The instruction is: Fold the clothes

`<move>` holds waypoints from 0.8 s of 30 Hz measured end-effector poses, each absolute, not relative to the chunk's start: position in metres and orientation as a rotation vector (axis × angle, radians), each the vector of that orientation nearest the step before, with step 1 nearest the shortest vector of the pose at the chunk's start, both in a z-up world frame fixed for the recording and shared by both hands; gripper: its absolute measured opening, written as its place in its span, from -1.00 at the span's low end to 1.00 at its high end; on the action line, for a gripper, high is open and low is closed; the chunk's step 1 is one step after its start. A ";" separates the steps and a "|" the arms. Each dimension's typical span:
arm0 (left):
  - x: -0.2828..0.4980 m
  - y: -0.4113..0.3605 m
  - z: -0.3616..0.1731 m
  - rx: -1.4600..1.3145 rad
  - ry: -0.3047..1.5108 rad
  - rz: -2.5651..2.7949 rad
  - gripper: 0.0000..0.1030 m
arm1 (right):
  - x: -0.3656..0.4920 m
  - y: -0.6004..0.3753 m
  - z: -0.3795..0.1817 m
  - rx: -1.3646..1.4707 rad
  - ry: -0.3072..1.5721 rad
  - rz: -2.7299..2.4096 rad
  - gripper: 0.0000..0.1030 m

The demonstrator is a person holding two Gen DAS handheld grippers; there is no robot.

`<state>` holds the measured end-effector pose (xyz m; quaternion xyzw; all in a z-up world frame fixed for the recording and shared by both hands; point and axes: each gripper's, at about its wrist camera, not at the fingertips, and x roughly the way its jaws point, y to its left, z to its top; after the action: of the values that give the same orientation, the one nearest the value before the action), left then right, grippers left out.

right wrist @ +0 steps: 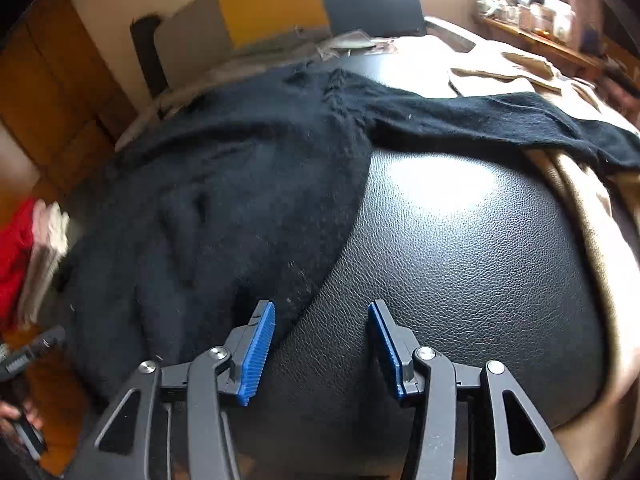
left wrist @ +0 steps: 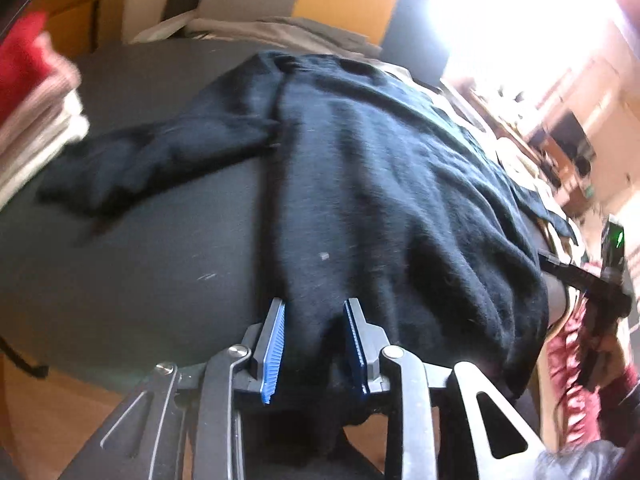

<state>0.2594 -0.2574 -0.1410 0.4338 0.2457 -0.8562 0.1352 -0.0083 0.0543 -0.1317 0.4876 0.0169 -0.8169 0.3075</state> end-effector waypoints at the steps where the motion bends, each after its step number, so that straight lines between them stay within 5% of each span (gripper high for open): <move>1: 0.254 -0.252 -0.141 1.267 0.685 -2.489 -0.40 | -0.009 0.054 -0.132 1.290 -0.003 -2.149 -0.03; 4: 0.239 -0.237 -0.140 1.297 0.503 -2.480 -0.46 | -0.005 0.033 -0.135 1.260 0.034 -2.146 -0.03; 6: 0.230 -0.237 -0.138 1.309 0.455 -2.473 -0.84 | 0.002 0.013 -0.137 1.221 0.149 -2.152 -0.23; 9: 0.232 -0.255 -0.130 1.282 0.476 -2.443 -0.88 | 0.014 -0.009 -0.134 1.174 0.376 -2.145 -0.82; 15: 0.258 -0.292 -0.122 1.298 0.404 -2.343 -0.88 | 0.001 0.012 -0.113 1.069 0.811 -2.318 -0.88; 18: 0.264 -0.290 -0.126 1.329 0.427 -2.358 -0.80 | -0.019 0.043 -0.099 1.146 0.628 -2.329 -0.78; 21: 0.266 -0.275 -0.120 1.327 0.382 -2.388 -0.67 | -0.022 0.075 -0.090 1.201 0.304 -2.271 -0.04; 24: 0.265 -0.263 -0.114 1.302 0.321 -2.392 -0.67 | -0.006 0.089 -0.100 1.244 0.091 -2.162 -0.03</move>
<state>0.2647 -0.2633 -0.1138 0.4654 0.1146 -0.8549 0.1983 -0.0060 0.0888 -0.0999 0.4728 0.0347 -0.8213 0.3173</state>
